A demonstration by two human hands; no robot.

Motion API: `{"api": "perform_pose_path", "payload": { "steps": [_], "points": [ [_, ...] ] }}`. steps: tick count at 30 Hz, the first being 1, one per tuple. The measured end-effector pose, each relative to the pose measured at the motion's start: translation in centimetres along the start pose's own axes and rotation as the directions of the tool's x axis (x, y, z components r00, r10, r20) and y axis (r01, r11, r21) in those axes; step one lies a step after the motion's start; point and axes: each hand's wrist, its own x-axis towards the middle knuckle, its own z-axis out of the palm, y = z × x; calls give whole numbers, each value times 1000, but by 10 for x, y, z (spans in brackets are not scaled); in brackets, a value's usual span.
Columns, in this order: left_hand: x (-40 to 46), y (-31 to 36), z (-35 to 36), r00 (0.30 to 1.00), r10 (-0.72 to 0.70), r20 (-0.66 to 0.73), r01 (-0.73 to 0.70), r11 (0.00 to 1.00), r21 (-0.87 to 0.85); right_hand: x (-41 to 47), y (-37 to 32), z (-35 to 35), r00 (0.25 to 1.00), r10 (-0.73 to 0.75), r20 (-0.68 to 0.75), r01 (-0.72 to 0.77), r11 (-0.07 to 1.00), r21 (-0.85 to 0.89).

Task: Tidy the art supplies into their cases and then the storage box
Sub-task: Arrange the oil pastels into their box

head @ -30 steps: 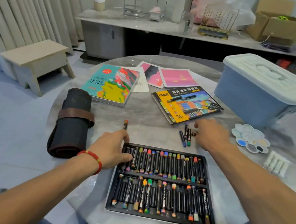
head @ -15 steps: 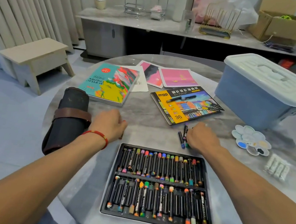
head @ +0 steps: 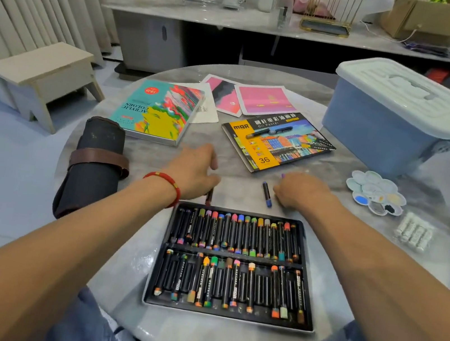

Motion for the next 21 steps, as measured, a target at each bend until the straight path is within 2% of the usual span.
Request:
{"api": "perform_pose_path", "payload": {
  "steps": [2, 3, 8, 14, 21],
  "points": [
    [-27, 14, 8, 991, 73, 108, -54, 984, -169, -3, 0, -8, 999, -29, -25, 30, 999, 18],
    [-39, 21, 14, 982, 113, 153, -82, 978, -192, -6, 0, -10, 998, -44, -39, 44, 999, 15],
    [-71, 48, 45, 932, 235, 276, -191, 965, -179, -16, -11, 1, 988, -151, -17, 148, 982, -119],
    [-74, 62, 70, 921, 287, 263, -272, 958, -92, -22, -19, 2, 989, -147, -32, 145, 988, -46],
    [-71, 67, 84, 925, 232, 301, -228, 972, -47, -24, -28, 7, 977, -213, -12, 211, 974, -84]
  ]
}}
